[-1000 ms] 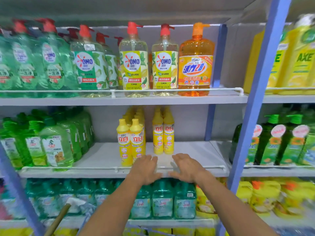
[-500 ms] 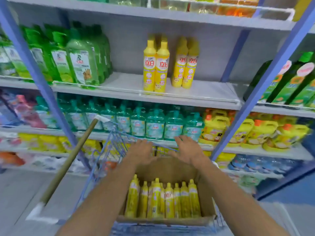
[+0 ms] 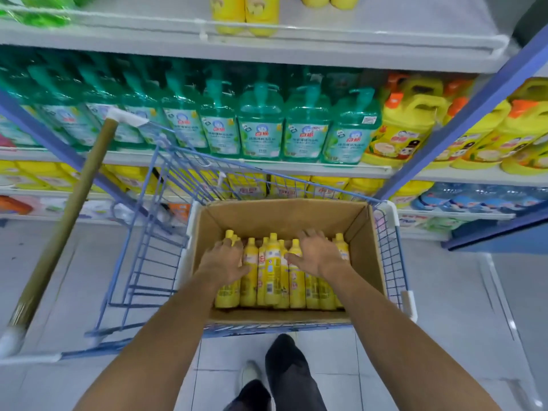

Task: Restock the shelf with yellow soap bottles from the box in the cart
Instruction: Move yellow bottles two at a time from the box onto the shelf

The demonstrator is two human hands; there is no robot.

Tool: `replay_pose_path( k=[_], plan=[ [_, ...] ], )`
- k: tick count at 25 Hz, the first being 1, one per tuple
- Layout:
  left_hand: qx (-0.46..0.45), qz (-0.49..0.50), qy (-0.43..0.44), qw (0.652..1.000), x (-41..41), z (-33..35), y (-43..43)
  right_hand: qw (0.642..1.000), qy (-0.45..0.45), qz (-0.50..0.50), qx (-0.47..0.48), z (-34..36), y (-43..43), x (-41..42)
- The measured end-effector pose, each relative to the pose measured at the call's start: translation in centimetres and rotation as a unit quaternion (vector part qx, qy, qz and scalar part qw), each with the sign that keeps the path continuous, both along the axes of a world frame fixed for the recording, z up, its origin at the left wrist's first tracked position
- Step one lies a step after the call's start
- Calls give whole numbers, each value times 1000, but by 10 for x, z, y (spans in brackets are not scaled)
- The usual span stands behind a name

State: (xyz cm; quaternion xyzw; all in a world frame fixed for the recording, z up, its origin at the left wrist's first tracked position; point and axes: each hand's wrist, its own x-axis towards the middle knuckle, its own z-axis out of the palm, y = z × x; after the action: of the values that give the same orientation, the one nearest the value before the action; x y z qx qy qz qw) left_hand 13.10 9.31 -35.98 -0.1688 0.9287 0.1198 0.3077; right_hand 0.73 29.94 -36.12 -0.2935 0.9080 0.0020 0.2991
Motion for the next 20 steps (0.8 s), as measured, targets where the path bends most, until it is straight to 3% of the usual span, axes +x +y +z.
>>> replay_pose_path(
  k=[13, 20],
  plan=[
    [25, 93, -37, 995, -60, -139, -56, 992, -111, 20, 63, -166, -72, -26],
    [122, 239, -31, 963, -56, -195, -59, 991, -109, -77, 22, -230, -91, -32]
  ],
)
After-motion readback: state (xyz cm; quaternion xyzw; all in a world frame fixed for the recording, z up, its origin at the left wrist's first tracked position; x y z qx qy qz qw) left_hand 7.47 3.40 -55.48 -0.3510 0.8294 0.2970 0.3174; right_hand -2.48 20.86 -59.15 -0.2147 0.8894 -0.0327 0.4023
